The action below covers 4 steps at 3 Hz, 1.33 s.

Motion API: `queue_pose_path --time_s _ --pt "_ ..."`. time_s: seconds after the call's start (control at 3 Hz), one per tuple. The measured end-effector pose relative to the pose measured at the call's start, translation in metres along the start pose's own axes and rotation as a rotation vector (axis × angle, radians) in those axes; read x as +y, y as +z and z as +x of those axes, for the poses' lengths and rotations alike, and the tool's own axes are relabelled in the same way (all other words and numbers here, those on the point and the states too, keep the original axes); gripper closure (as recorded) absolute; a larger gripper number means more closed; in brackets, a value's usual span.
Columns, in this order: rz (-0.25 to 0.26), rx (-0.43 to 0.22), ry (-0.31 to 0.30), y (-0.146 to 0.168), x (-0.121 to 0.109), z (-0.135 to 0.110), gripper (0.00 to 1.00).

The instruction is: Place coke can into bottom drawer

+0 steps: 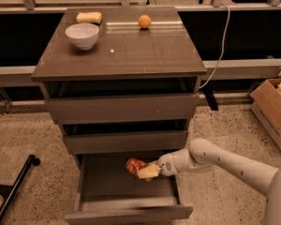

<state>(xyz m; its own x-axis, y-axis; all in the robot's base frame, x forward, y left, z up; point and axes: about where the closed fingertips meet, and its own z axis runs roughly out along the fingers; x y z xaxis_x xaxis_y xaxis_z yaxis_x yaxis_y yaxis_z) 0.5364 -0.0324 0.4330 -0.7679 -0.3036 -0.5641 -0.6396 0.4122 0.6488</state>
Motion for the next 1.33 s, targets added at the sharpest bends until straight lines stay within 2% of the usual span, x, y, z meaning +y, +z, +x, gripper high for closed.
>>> queue_pose_path --time_s 0.33,0.67,1.0,1.33 --pt "-0.016 0.003 0.022 0.022 -0.01 0.009 1.0" --pt "-0.019 -0.019 0.045 0.055 -0.039 0.019 1.0" --pt "-0.029 -0.069 0.093 0.09 -0.08 0.033 1.0" --pt "-0.004 -0.036 0.141 0.125 -0.121 0.05 1.0"
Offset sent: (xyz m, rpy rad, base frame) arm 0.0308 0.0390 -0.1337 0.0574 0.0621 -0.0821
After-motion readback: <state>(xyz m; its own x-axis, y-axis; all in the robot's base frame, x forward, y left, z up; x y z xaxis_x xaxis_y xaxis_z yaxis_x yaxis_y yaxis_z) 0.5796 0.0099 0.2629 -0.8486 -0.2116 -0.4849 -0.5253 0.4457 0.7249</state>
